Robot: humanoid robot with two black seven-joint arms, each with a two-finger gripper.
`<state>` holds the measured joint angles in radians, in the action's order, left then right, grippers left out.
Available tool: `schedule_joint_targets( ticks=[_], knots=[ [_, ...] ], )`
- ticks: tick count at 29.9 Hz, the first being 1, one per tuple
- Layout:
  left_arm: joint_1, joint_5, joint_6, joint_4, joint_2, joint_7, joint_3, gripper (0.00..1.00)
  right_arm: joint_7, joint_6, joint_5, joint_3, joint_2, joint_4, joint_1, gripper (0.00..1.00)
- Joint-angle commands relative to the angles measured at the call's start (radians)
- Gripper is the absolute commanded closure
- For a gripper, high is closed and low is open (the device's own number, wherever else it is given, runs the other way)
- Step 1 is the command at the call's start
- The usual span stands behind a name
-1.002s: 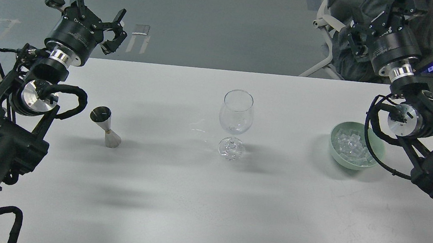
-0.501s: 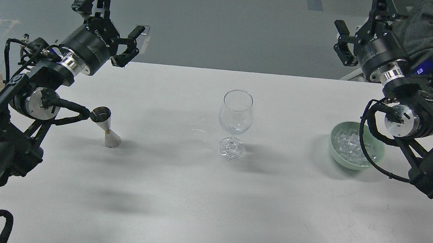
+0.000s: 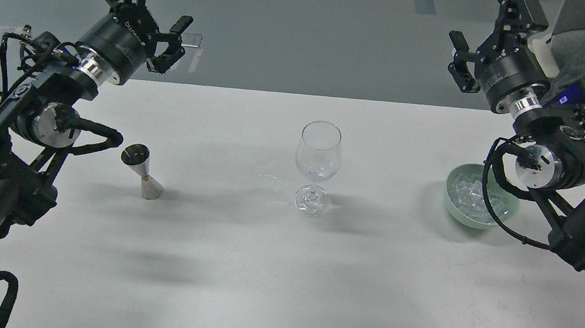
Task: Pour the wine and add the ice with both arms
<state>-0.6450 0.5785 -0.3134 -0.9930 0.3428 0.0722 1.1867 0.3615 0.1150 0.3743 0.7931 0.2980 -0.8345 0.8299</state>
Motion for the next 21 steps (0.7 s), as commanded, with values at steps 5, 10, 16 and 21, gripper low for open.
schedule_joint_targets(
  ticks=[5, 10, 16, 21],
  knots=[
    [0.016, -0.081, 0.031, -0.013, 0.008, -0.008, 0.004, 0.01, 0.002, -0.001, 0.0, 0.0, 0.0, -0.002, 0.0, 0.0],
    [0.108, -0.233, 0.045, -0.201, 0.076, -0.075, 0.028, 0.0, 0.002, -0.003, 0.0, 0.0, 0.004, -0.003, -0.002, 0.0],
    [0.25, -0.399, 0.163, -0.41, 0.145, -0.291, 0.144, 0.01, 0.004, -0.004, 0.0, 0.002, 0.007, -0.006, -0.003, 0.0],
    [0.43, -0.433, 0.171, -0.544, 0.13, -0.463, 0.303, 0.04, 0.004, -0.006, 0.0, 0.002, 0.004, -0.006, -0.006, 0.0]
  ],
)
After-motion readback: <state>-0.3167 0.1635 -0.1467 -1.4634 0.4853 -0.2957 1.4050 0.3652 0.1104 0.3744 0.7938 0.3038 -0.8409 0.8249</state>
